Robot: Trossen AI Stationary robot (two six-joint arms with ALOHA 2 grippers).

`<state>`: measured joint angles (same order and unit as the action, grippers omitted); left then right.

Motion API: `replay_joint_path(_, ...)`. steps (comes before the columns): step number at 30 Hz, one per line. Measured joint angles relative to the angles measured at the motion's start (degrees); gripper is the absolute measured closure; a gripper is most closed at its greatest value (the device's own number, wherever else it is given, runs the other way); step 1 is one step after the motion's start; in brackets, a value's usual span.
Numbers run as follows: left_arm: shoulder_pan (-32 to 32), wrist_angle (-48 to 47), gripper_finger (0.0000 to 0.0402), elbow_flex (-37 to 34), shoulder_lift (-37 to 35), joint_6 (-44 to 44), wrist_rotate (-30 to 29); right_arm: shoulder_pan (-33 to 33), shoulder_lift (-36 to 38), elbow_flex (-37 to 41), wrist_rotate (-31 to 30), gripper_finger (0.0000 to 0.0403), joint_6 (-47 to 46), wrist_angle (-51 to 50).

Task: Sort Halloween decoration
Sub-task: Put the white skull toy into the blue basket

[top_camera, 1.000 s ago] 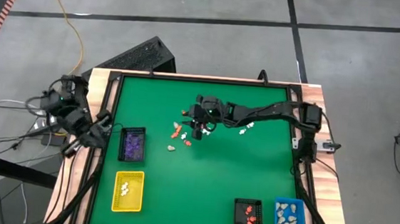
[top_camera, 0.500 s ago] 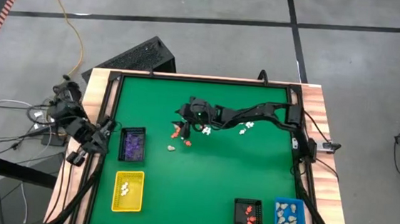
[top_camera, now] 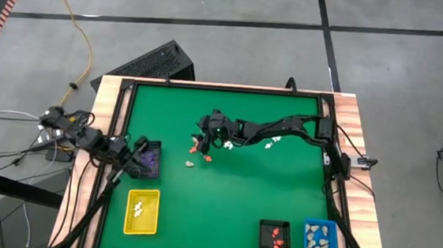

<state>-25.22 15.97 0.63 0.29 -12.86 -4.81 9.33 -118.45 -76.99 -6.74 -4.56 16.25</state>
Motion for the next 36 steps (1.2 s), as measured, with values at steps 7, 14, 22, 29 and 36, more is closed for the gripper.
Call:
replay_joint_path(7, 14.5, -1.0, 0.0401, -0.1, 0.0, -1.4, 15.3, -0.2, -0.8, 0.0, -2.9, 0.0147, -0.2, 1.3)
replay_joint_path(14, 27.5, -2.5, 0.0401, -0.1, -0.1, -1.1, 16.7, -1.2, -1.9, -0.1, -3.7, 0.0147, -1.9, 2.6)
replay_joint_path(22, 36.6, -8.1, 0.0401, 0.1, -0.1, -2.2, 3.0, -1.2, -2.5, 0.0, -4.5, 0.0147, -4.1, 4.3)
replay_joint_path(29, 38.5, -20.1, 0.0401, 4.8, -0.1, -3.1, -15.5, -1.6, -5.4, -1.7, -5.5, 0.0147, -5.0, 6.8)
replay_joint_path(36, 38.5, -35.5, 0.0401, 8.1, -0.1, -12.5, -33.5, -2.2, -7.8, -5.0, -5.5, 0.0147, -5.5, 3.9)
